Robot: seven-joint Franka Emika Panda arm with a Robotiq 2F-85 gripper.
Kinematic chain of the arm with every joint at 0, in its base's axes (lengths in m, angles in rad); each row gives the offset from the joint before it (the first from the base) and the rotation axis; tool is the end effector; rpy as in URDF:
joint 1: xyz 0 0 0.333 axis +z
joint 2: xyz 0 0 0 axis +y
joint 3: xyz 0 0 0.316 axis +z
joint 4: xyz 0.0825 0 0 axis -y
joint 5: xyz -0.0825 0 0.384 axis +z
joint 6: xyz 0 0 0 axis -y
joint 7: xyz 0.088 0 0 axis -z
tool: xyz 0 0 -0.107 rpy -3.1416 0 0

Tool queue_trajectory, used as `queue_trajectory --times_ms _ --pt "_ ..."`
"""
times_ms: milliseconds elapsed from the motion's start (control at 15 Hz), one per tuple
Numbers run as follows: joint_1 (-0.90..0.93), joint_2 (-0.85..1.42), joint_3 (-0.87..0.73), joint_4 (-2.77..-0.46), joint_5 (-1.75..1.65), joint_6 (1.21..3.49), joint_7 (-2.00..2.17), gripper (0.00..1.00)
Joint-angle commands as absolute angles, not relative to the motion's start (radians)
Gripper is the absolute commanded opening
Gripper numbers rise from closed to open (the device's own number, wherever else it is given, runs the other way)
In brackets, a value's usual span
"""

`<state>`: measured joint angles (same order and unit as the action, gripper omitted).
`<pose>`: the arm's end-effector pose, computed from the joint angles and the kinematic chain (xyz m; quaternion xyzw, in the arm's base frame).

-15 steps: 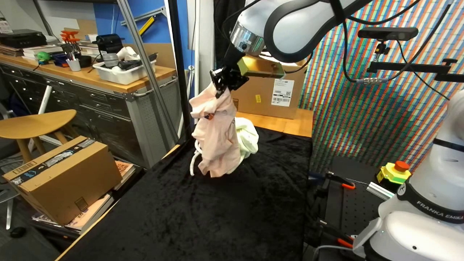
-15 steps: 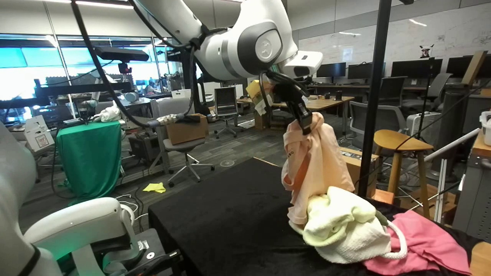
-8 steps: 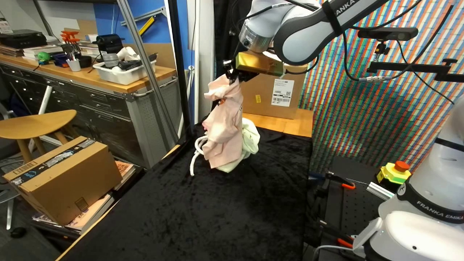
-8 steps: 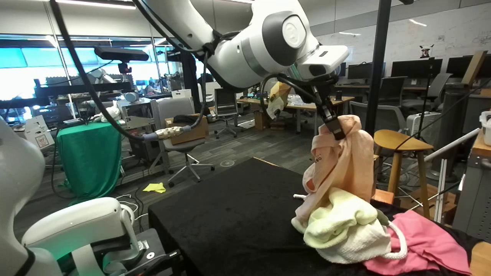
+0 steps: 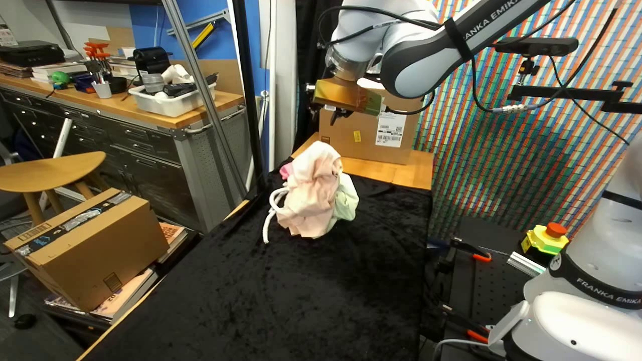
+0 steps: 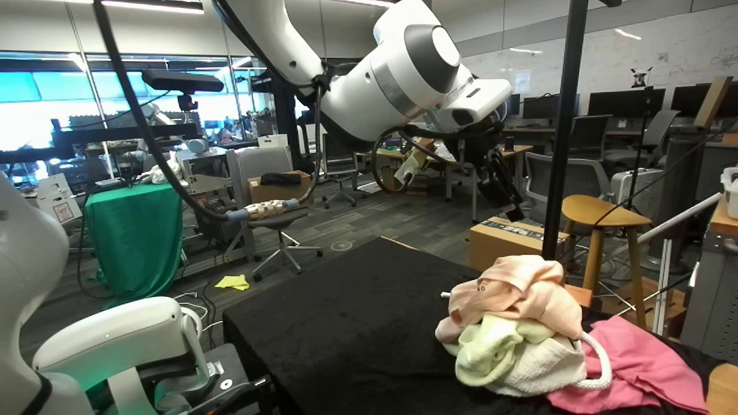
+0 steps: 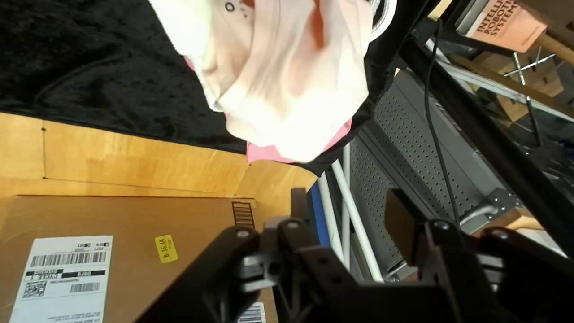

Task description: One by one, move every item on the table to the right back of the table.

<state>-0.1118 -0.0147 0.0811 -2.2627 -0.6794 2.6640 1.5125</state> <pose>0.5488 0.0014 0.4065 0.8411 -0.4582 0.2863 0.0248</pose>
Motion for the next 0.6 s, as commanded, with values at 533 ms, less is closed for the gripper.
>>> queue_trajectory --times_ms 533 --pt "0.080 -0.144 0.135 -2.483 -0.254 2.633 1.031 1.00"
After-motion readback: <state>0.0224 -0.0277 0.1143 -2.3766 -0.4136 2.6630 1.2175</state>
